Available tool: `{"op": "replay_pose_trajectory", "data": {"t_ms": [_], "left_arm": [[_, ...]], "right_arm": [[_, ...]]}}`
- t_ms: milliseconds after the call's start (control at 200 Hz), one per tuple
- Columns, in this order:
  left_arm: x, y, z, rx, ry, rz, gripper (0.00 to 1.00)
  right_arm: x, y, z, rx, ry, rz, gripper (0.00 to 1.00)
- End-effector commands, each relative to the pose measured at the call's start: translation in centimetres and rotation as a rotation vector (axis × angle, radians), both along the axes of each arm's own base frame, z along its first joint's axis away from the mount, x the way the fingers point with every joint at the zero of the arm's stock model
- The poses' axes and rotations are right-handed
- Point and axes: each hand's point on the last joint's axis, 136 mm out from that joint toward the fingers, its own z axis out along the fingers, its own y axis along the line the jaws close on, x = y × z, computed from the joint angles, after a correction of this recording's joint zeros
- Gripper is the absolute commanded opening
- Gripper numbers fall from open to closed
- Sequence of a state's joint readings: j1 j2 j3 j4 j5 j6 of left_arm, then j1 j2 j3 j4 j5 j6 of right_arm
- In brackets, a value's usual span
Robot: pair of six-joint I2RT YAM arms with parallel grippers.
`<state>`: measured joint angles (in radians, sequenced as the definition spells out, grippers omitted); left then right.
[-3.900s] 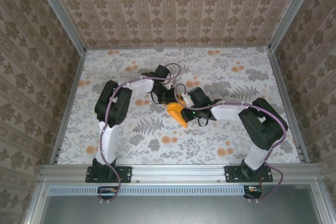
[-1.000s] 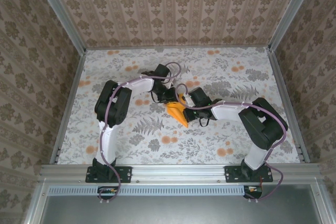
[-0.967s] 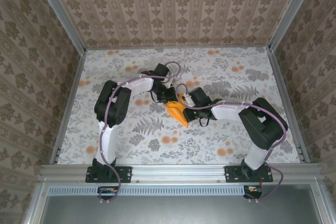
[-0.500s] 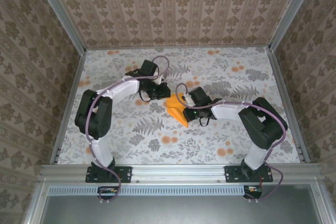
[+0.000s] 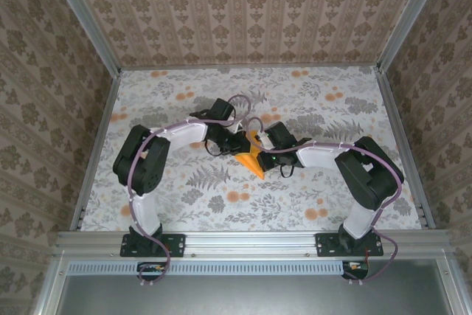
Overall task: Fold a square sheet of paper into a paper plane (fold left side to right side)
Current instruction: Third fold the triangle at the center of the table.
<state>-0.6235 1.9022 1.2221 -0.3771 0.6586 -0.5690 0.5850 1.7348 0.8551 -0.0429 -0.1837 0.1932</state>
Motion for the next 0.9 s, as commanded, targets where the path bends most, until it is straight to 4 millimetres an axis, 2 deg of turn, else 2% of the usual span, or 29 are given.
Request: {"op": "replay_pose_trajectory", "data": {"t_ms": [0, 250, 430, 710, 800, 875, 895], "left_arm": [[-1.1, 0.3, -1.7, 0.031, 0.044, -0.005, 0.08], [-1.7, 0.9, -3.1, 0.055, 0.062, -0.006, 0.07], [-1.5, 2.1, -4.8, 0.121, 0.059, 0.015, 0.06], [-1.7, 3.0, -6.0, 0.165, 0.071, 0.025, 0.05], [-1.8, 3.5, -6.5, 0.192, 0.072, 0.028, 0.05], [-2.0, 4.0, -6.9, 0.213, 0.079, 0.031, 0.05], [-2.1, 4.1, -7.1, 0.219, 0.084, 0.032, 0.05]], "right_arm": [[-2.1, -1.1, -2.5, -0.071, 0.108, 0.017, 0.00], [-2.2, -1.2, -2.7, -0.079, 0.117, 0.017, 0.00], [-2.2, -1.2, -2.7, -0.082, 0.117, 0.018, 0.00], [-2.1, -1.1, -2.6, -0.079, 0.115, 0.018, 0.00], [-1.6, -0.8, -1.9, -0.052, 0.104, 0.006, 0.00], [-0.8, -0.3, -0.6, -0.006, 0.088, -0.014, 0.00], [-0.6, -0.2, -0.1, 0.007, 0.086, -0.020, 0.04]]}}
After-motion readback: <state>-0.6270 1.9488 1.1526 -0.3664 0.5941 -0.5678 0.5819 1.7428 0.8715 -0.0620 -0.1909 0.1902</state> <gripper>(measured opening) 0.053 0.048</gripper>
